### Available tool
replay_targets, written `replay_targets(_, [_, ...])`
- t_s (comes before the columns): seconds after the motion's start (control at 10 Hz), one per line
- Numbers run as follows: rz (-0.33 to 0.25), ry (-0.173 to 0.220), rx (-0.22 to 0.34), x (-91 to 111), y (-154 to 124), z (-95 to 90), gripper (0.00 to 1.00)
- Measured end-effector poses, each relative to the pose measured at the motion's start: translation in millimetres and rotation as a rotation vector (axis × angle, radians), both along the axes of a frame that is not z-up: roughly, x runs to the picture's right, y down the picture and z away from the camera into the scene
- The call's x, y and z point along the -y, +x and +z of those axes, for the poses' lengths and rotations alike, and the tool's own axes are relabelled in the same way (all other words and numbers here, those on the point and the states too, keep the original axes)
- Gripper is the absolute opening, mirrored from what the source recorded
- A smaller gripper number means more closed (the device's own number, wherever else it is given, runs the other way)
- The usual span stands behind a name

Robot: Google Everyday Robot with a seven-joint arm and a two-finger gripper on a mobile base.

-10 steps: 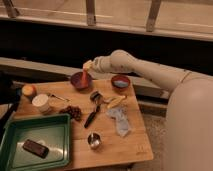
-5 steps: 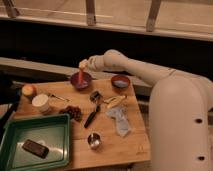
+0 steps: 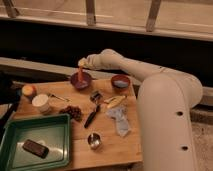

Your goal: Place pepper in purple bowl

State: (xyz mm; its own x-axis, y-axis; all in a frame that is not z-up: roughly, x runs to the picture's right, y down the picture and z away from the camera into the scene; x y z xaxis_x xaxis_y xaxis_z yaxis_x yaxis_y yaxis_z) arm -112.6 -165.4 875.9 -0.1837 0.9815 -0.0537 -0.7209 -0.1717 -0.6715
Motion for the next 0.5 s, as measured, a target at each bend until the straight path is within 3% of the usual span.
replay_targets(0.2, [0.014,0.012,0.000,8.1,1.9,12.4,0.00])
replay_targets(0.5, [0.055,0.026,0.046,11.4,-0.1,20.4,0.02])
